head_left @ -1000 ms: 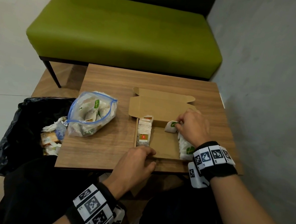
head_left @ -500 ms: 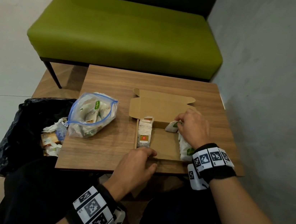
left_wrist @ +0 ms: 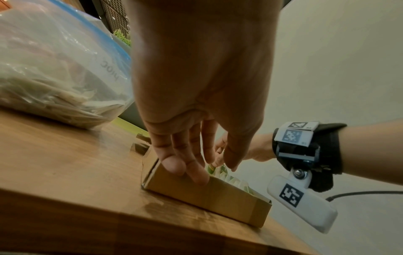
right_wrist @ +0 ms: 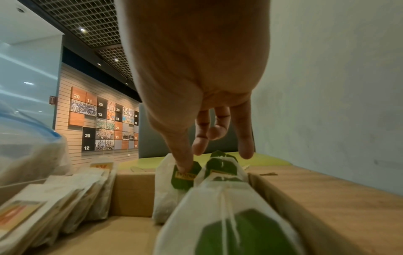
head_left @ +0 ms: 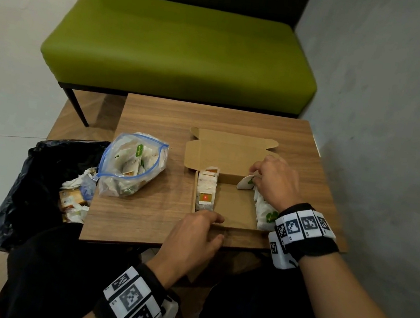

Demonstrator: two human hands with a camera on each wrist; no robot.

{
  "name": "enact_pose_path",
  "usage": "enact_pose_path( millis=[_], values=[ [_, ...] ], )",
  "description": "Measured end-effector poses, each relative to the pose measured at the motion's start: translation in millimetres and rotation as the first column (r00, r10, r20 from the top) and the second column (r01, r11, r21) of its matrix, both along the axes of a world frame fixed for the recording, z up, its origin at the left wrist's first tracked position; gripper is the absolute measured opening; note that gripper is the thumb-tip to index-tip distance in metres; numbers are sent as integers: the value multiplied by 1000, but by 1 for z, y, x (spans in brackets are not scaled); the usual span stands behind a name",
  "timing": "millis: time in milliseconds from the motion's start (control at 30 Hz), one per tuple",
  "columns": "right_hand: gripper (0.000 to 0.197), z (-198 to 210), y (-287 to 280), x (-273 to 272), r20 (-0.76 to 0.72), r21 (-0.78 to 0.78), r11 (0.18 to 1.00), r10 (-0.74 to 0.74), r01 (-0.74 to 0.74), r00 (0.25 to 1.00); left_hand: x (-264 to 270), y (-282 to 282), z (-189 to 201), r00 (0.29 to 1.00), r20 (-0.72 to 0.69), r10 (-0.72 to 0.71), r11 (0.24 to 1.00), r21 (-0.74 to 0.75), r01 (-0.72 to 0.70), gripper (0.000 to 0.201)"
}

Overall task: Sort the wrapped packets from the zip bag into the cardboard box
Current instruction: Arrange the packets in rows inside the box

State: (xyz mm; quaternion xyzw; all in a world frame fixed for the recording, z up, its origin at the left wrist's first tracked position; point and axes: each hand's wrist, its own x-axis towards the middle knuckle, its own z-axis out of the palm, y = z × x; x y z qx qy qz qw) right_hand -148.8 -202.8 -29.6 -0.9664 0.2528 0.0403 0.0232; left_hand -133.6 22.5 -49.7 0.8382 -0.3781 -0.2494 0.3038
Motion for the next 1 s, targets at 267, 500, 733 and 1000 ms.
enact_pose_path(
  millis=[267, 500, 733, 1000],
  values=[
    [28, 10, -3, -16, 109, 90, 994, -70, 60, 992, 17, 21, 33, 992, 89, 86, 992, -98, -78, 30],
    [24, 18, 8, -25, 210, 103, 986, -153, 133, 966, 78, 74, 70, 728, 557, 400, 917, -250, -312, 13],
    [44, 14, 8, -18, 94, 66, 990, -134, 128, 986, 108, 92, 63, 757, 543, 364, 913, -48, -405, 19],
    [18, 12, 0, 1, -6, 64, 998, -25, 25, 1000, 105, 87, 50, 793, 511, 330, 921, 11, -390, 26]
  ],
)
